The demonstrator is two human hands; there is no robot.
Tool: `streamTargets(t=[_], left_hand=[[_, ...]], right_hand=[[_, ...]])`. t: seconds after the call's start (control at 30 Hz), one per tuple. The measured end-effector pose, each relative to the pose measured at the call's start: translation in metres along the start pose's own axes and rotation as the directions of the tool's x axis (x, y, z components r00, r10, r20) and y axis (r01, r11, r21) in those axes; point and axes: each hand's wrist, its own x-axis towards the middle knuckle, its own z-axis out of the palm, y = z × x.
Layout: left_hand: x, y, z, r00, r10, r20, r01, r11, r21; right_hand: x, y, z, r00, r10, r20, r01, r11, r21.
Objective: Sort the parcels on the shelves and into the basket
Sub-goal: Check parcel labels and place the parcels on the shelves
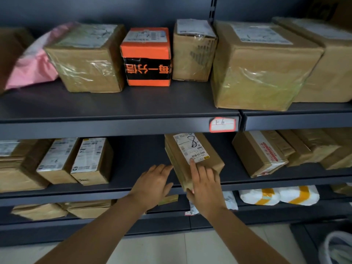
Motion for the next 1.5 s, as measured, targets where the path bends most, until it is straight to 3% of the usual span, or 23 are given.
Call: streamTargets(t=[0.1, 0.17, 0.27, 0.33, 0.4, 0.5, 0.57, 0.73, 0.87, 1.13, 1.23, 1.3, 1.5], left_hand=[[0.001, -0.002, 0.006, 1.0, -0.009, 0.006, 0.01, 0.999, -0.053], [0.002, -0.001, 0.008, 1.0, -0.02, 0.001, 0.02, 0.993, -0.113], [0.004, 0.002, 0.012, 0.998, -0.052, 0.033, 0.058, 0.975, -0.216], [0.006, 0.005, 0.016, 0.992, -0.084, 0.093, 0.11, 0.935, -0.338], [0.009, 0.009, 0.019, 0.982, -0.128, 0.139, 0.18, 0.855, -0.486], [0.007, 0.011, 0.021, 0.96, -0.262, 0.099, 0.255, 0.67, -0.697], [0.002, 0.005, 0.023, 0.927, -0.371, 0.049, 0.292, 0.634, -0.716], [-0.022, -0.029, 0.021, 0.849, -0.528, 0.011, 0.398, 0.626, -0.671], [-0.041, -0.061, 0.011, 0.851, -0.525, -0.033, 0.394, 0.678, -0.621], [-0.055, -0.101, 0.007, 0.836, -0.542, -0.087, 0.442, 0.759, -0.477], [-0.058, -0.104, 0.01, 0.865, -0.471, -0.171, 0.428, 0.872, -0.237], [-0.058, -0.101, 0.01, 0.9, -0.353, -0.256, 0.353, 0.934, -0.049], [-0.038, -0.069, 0.009, 0.954, -0.048, -0.297, 0.11, 0.974, 0.197]], right_hand=[[0.004, 0.012, -0.005, 0.997, 0.075, -0.028, -0.071, 0.989, 0.126], [0.011, 0.024, -0.011, 0.959, 0.282, 0.018, -0.278, 0.929, 0.244], [0.027, 0.042, -0.019, 0.767, 0.544, 0.34, -0.64, 0.622, 0.451], [0.031, 0.047, -0.017, 0.711, 0.508, 0.486, -0.703, 0.506, 0.5], [0.031, 0.042, -0.015, 0.715, 0.487, 0.502, -0.7, 0.489, 0.521], [0.03, 0.026, -0.012, 0.683, 0.499, 0.533, -0.727, 0.401, 0.557], [0.031, 0.012, -0.014, 0.668, 0.48, 0.569, -0.742, 0.362, 0.565], [0.038, -0.031, -0.014, 0.707, 0.379, 0.598, -0.707, 0.422, 0.568], [0.048, -0.072, -0.011, 0.735, 0.279, 0.618, -0.671, 0.43, 0.604], [0.079, -0.121, -0.001, 0.744, 0.151, 0.651, -0.603, 0.573, 0.555], [0.084, -0.124, 0.002, 0.754, 0.155, 0.638, -0.587, 0.596, 0.548], [0.082, -0.121, 0.002, 0.771, 0.153, 0.618, -0.568, 0.603, 0.56], [0.063, -0.079, -0.008, 0.798, 0.192, 0.571, -0.538, 0.654, 0.532]])
